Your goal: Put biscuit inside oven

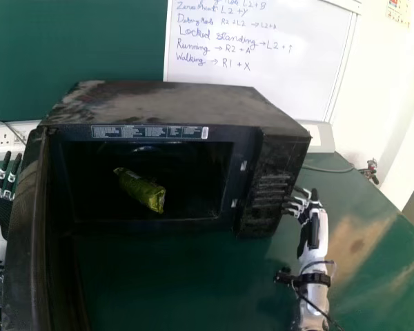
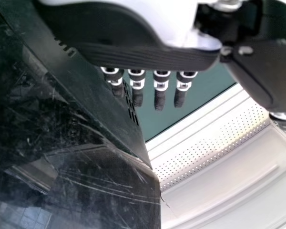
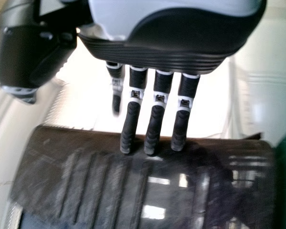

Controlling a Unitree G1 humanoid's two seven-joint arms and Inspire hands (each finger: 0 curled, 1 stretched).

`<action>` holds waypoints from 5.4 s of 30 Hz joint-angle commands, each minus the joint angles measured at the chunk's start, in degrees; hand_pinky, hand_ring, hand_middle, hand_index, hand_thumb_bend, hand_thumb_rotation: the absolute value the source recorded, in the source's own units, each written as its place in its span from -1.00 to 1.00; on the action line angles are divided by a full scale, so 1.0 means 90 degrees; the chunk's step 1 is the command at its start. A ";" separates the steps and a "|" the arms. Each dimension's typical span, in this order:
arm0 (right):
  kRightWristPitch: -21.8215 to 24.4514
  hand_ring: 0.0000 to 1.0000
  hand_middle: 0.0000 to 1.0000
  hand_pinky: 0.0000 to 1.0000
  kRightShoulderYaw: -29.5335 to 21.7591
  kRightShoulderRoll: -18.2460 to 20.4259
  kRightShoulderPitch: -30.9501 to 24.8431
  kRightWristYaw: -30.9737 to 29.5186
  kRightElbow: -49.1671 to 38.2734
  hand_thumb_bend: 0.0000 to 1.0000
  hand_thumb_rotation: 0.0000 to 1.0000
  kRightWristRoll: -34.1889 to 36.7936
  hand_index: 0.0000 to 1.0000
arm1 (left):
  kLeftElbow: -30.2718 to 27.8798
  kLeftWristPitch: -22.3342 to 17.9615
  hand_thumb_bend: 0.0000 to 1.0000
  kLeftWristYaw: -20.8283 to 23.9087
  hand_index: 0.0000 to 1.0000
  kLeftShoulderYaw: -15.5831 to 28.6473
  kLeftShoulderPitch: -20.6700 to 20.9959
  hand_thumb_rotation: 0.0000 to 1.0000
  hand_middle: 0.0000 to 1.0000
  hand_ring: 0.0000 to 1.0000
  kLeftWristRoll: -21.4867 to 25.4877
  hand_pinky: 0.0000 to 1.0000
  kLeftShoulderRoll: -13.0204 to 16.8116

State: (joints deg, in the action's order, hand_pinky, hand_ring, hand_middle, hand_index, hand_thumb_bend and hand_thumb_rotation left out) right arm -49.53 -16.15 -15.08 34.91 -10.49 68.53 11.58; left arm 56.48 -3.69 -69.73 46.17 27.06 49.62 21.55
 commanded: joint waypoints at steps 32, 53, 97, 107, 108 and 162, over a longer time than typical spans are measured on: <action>0.0570 0.29 0.52 -0.03 0.0400 -0.0035 -0.0156 0.2017 0.0389 0.50 1.00 -0.1321 0.69 | 0.0409 0.0191 -0.31 -0.0569 0.58 0.0037 -0.0218 0.19 -0.26 -0.83 0.0107 -1.00 -0.0251; 0.0876 0.46 0.55 0.16 0.0618 -0.0167 -0.0092 0.2661 0.0437 0.48 1.00 -0.1666 0.67 | -0.2330 0.1873 -0.12 -0.2519 -0.07 -0.0352 -0.0728 -0.72 -0.48 -0.82 0.1084 -1.00 -0.0767; 0.0953 0.48 0.54 0.25 0.0584 -0.0127 -0.0065 0.2629 0.0464 0.51 1.00 -0.1650 0.67 | -0.1932 -0.1460 -0.74 -0.2530 -0.02 -0.2699 -0.0835 -0.34 -0.06 -0.30 0.0668 -0.67 -0.0355; 0.0954 0.47 0.53 0.21 0.0583 -0.0125 -0.0066 0.2658 0.0472 0.53 1.00 -0.1656 0.66 | -0.2452 -0.1756 -1.00 -0.0794 0.73 -0.2820 -0.1114 -0.92 0.62 0.46 -0.1085 -0.05 -0.0257; 0.0956 0.48 0.54 0.22 0.0573 -0.0121 -0.0065 0.2647 0.0473 0.52 1.00 -0.1647 0.66 | -0.2496 -0.1780 -1.00 -0.0651 0.80 -0.2892 -0.1089 -0.97 0.69 0.57 -0.1282 0.15 -0.0219; 0.0927 0.47 0.50 0.32 0.0746 -0.0169 -0.0093 0.2899 0.0480 0.64 1.00 -0.1888 0.66 | 0.0230 -0.1338 0.16 -0.1463 0.26 -0.1195 -0.0324 -0.77 -0.27 -0.56 -0.0541 -0.72 0.0065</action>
State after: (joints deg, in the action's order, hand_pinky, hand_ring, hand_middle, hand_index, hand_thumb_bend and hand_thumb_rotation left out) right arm -41.17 -9.65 -17.47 36.39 15.07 71.54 -5.06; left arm 54.92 -18.43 -81.65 33.25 25.37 42.63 22.32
